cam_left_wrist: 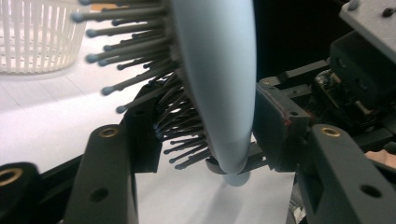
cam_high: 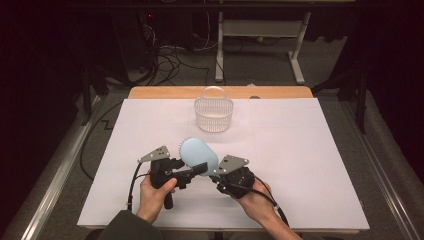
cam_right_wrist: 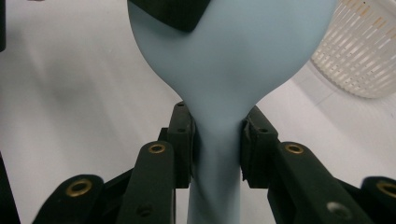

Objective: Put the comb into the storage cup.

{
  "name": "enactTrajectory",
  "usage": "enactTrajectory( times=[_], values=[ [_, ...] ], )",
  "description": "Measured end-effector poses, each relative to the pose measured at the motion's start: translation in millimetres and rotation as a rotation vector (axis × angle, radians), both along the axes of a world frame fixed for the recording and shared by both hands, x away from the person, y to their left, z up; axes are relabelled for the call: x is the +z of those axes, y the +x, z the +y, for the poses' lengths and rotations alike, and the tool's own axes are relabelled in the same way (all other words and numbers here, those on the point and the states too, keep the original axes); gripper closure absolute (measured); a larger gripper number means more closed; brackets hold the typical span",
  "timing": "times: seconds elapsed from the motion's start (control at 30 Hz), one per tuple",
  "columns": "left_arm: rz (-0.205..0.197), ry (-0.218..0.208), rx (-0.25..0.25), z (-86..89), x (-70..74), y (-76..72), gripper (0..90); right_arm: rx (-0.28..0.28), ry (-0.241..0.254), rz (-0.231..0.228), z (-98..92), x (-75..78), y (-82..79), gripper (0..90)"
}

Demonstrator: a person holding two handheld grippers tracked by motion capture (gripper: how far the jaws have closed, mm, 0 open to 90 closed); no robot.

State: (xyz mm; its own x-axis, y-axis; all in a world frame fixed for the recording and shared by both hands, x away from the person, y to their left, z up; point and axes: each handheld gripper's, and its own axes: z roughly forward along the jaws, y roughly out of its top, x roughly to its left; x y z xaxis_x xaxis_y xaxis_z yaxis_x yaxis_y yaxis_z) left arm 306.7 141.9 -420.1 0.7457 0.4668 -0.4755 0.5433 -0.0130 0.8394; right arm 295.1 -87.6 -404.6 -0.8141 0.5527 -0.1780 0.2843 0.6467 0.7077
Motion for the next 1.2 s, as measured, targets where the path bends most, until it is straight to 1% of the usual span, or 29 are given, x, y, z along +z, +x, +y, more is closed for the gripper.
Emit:
enactTrajectory(
  times=[0.07, 0.17, 0.3, 0.43, 0.47, 0.57, 0.6, 0.63, 0.67, 0.73, 0.8, 0.83, 0.97, 1.07, 1.2],
  values=[
    [0.003, -0.004, -0.007, 0.7, 0.9, -0.2, 50.1, 0.002, 0.000, 0.000, 0.4, -0.4, 0.5, 70.5],
    [-0.004, 0.001, -0.017, 1.0, 3.5, -1.3, 51.6, 0.008, 0.009, 0.003, 0.6, -0.5, 1.1, 70.4],
    [-0.020, 0.004, -0.027, 1.5, 8.8, -4.3, 53.7, 0.016, 0.028, 0.021, 0.3, 0.9, 1.0, 70.3],
    [-0.038, 0.021, -0.036, 2.0, 14.1, -6.4, 54.3, 0.036, 0.050, 0.029, -0.9, 3.1, 0.9, 70.2],
    [-0.038, 0.021, -0.037, 2.3, 14.2, -6.4, 54.4, 0.036, 0.059, 0.035, -0.9, 3.1, 1.0, 70.2],
    [-0.038, 0.021, -0.036, 3.4, 13.9, -5.9, 54.5, 0.049, 0.060, 0.041, -0.6, 2.7, 2.8, 69.9],
    [-0.040, 0.024, -0.036, 3.7, 14.1, -5.9, 54.5, 0.056, 0.069, 0.051, -0.3, 2.0, 4.6, 69.6],
    [-0.040, 0.023, -0.035, 4.1, 14.3, -5.9, 54.5, 0.056, 0.069, 0.051, -0.3, 2.0, 4.6, 69.6],
    [-0.042, 0.022, -0.036, 4.7, 14.4, -5.7, 54.5, 0.060, 0.077, 0.064, -0.2, 2.2, 6.1, 69.3],
    [-0.042, 0.017, -0.036, 5.9, 14.9, -5.5, 54.6, 0.063, 0.081, 0.065, 0.0, 2.3, 6.6, 69.1],
    [-0.046, 0.008, -0.033, 6.9, 15.8, -6.0, 54.6, 0.063, 0.086, 0.075, 0.6, 2.3, 7.5, 66.6],
    [-0.049, 0.004, -0.033, 7.4, 16.6, -6.1, 54.5, 0.062, 0.083, 0.080, 1.1, 1.8, 8.1, 61.6],
    [-0.062, 0.006, -0.024, 10.4, 18.7, -6.6, 54.6, 0.071, 0.084, 0.086, 0.7, 1.8, 8.2, 58.6],
    [-0.067, 0.011, -0.013, 12.6, 18.7, -6.2, 54.6, 0.079, 0.120, 0.078, -1.9, 3.9, 8.2, 51.1],
    [-0.079, 0.005, 0.005, 15.8, 19.8, -6.4, 54.5, 0.079, 0.163, 0.062, -9.2, 7.4, 9.0, 44.2]
  ],
)
